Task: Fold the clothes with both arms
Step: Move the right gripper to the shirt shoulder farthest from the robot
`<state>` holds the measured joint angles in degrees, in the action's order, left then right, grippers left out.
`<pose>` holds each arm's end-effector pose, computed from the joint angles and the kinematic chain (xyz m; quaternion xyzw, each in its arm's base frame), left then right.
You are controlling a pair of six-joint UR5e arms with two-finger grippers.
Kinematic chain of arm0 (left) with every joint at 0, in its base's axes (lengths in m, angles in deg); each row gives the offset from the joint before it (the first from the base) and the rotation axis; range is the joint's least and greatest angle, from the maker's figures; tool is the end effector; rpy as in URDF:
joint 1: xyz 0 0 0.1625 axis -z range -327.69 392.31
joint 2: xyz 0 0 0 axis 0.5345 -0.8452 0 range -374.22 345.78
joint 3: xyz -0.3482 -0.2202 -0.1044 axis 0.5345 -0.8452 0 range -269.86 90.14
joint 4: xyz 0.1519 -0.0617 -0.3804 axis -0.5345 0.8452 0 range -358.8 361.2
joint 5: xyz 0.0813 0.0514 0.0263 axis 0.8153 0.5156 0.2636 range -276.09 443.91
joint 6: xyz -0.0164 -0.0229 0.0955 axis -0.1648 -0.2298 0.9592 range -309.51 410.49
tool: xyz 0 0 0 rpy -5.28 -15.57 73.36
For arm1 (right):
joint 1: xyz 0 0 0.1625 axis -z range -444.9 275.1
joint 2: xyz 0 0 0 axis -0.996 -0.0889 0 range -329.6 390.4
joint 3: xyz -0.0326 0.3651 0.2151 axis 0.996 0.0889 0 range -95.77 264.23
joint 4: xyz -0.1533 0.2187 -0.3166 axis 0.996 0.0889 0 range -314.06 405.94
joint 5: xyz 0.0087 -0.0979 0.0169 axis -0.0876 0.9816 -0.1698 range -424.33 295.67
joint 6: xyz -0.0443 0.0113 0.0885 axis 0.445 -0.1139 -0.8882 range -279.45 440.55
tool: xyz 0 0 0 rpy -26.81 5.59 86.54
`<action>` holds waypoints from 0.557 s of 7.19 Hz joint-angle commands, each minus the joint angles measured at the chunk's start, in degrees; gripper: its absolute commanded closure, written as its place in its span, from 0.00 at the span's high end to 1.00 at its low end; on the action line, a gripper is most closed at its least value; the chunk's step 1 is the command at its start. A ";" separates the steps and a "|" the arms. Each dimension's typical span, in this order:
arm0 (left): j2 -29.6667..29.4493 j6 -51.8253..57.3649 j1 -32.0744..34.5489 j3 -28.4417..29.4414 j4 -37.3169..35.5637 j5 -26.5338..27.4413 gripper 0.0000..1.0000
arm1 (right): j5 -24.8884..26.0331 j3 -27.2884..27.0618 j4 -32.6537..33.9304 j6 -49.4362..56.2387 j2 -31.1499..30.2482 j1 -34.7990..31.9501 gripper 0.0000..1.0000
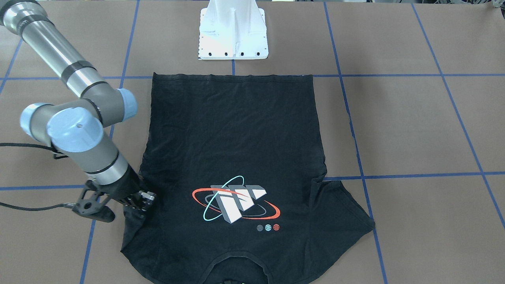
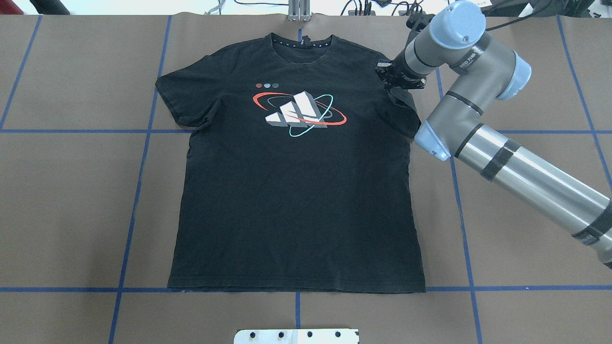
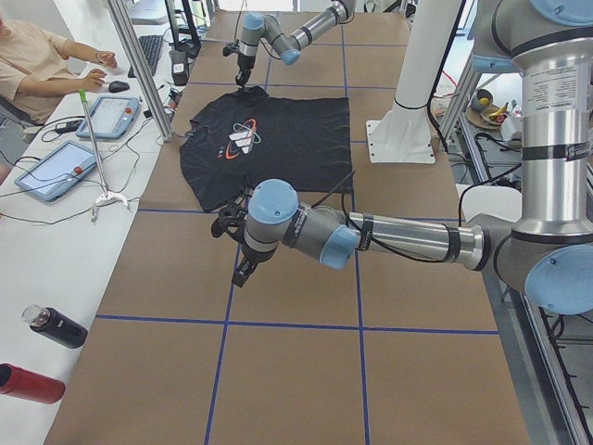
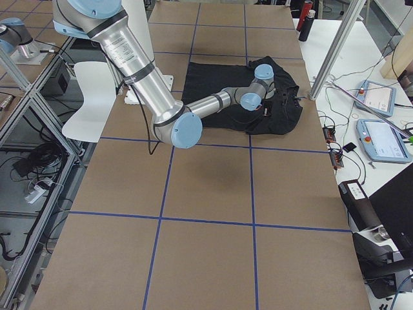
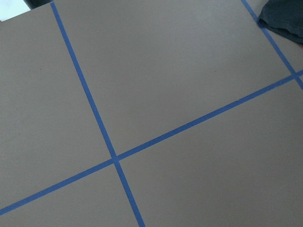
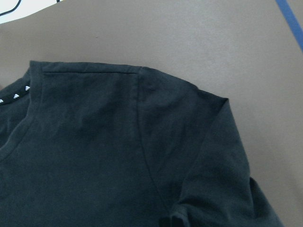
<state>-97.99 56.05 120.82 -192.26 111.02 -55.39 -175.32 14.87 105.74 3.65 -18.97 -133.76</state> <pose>-0.0459 -0.4632 0.5575 0.2187 0.3989 0.1480 0.8781 -0.4400 -0.6522 0.3339 0.0733 -0.4424 0.1998 0.8712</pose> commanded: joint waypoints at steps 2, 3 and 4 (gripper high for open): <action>-0.16 -0.20 -0.09 0.27 1.18 -1.50 1.00 | 4.97 5.98 0.85 -2.11 6.30 3.06 0.00; -1.12 -0.37 -0.26 0.35 1.18 -1.50 1.00 | 5.60 6.34 0.85 -2.20 6.65 3.33 0.00; -3.30 -3.77 -1.74 0.70 1.18 -1.41 1.00 | 5.69 8.78 0.85 -2.21 8.48 3.33 0.00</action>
<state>-99.39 54.81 120.21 -191.85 112.18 -56.85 -170.14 21.50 106.58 1.55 -12.17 -130.68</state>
